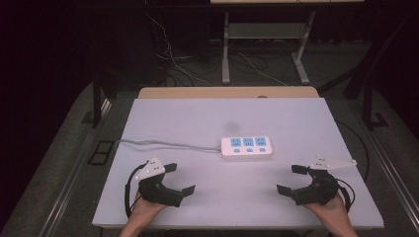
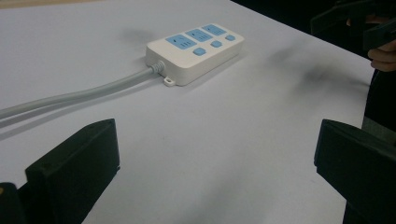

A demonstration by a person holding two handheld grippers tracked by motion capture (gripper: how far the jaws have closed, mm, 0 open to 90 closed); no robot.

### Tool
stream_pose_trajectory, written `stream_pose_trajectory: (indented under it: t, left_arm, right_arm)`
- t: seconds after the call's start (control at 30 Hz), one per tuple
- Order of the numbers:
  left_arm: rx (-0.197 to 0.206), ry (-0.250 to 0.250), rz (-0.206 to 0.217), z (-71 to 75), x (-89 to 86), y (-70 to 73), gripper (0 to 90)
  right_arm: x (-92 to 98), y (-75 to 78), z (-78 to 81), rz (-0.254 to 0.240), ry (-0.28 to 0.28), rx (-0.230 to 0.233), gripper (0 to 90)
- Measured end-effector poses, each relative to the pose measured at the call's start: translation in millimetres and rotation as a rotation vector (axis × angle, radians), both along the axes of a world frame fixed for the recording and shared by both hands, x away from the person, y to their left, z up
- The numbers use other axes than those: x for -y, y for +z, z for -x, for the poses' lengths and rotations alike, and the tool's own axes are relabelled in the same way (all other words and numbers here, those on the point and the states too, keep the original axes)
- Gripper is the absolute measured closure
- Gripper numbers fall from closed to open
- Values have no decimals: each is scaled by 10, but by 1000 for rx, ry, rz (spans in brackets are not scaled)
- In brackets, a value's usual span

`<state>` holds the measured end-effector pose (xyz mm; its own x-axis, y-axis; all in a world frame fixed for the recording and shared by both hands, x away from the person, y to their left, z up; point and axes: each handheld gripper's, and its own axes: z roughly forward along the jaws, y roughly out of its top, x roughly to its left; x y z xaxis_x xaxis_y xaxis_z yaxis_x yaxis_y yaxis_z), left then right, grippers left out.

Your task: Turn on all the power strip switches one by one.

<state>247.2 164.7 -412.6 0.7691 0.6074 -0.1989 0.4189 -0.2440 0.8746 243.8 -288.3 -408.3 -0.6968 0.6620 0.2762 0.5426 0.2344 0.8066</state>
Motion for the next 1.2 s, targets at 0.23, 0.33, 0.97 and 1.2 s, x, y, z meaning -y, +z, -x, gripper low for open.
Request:
stream_pose_trajectory:
  t: [0.23,0.33,0.97,1.2]
  left_arm:
    - [-4,-2,-8,2,6,-14,0]
    - [-9,-5,-11,4,11,-18,0]
    - [-26,-5,-8,2,-18,-44,0]
    - [-31,-2,-6,3,-26,-54,0]
  right_arm:
    - [12,-12,-10,2,1,-15,6]
    - [13,-19,-12,5,1,-22,6]
    - [-46,-9,-30,71,41,-53,6]
    - [-20,38,-56,84,42,-56,7]
